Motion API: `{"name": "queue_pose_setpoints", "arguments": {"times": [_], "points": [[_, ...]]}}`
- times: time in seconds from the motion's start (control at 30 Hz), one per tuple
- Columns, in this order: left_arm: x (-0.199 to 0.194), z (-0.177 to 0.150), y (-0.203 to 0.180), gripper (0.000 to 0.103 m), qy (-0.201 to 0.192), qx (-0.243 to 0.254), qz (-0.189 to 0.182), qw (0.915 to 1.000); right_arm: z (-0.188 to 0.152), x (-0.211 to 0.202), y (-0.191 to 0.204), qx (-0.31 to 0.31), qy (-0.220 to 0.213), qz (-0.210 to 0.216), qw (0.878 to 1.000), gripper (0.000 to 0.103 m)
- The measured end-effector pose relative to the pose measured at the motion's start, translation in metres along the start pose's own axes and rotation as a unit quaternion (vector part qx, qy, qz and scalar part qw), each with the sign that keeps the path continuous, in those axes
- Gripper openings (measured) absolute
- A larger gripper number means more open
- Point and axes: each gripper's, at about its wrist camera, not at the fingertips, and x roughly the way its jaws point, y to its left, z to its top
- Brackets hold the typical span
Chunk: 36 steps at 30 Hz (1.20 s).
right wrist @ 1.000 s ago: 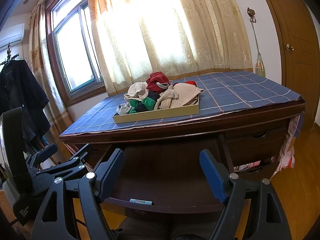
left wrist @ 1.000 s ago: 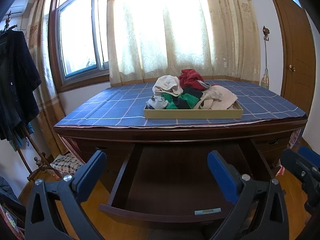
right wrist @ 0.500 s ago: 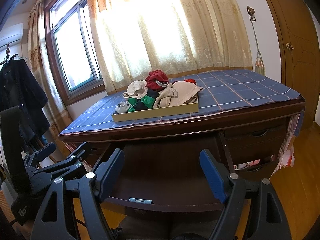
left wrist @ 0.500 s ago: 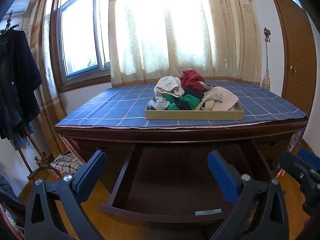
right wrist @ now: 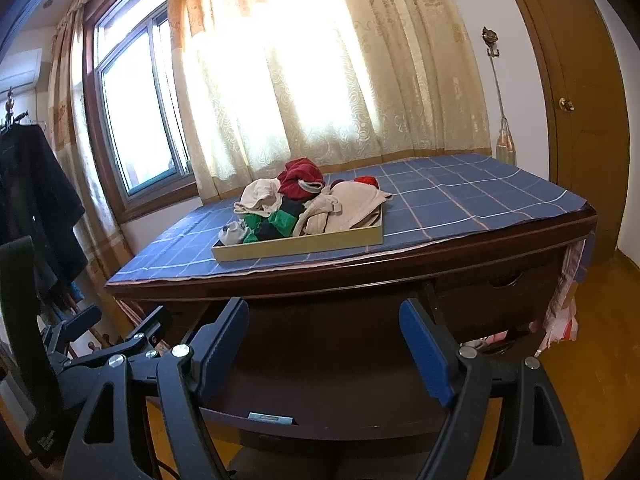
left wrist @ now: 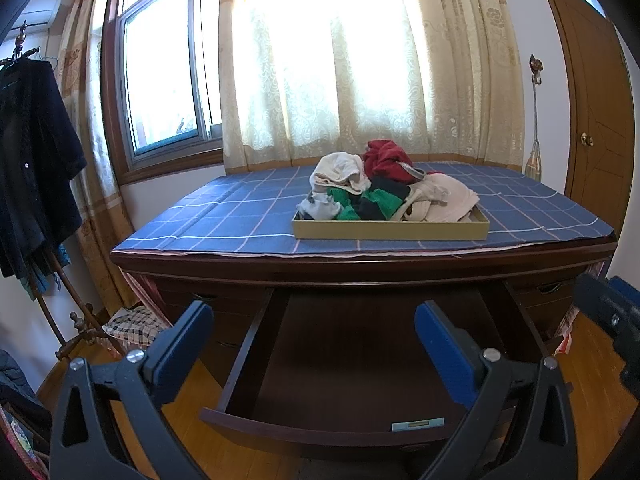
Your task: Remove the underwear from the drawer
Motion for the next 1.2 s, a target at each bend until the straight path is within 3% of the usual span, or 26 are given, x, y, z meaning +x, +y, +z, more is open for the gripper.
{"name": "queue_pose_setpoints", "arguments": {"times": [1.2], "points": [[-0.0008,-0.0019,0.0063,0.103,-0.004,-0.007,0.02,0.9998,-0.007,0.0032,0.0051,-0.006,0.017,0.004,1.0,0.08]]}}
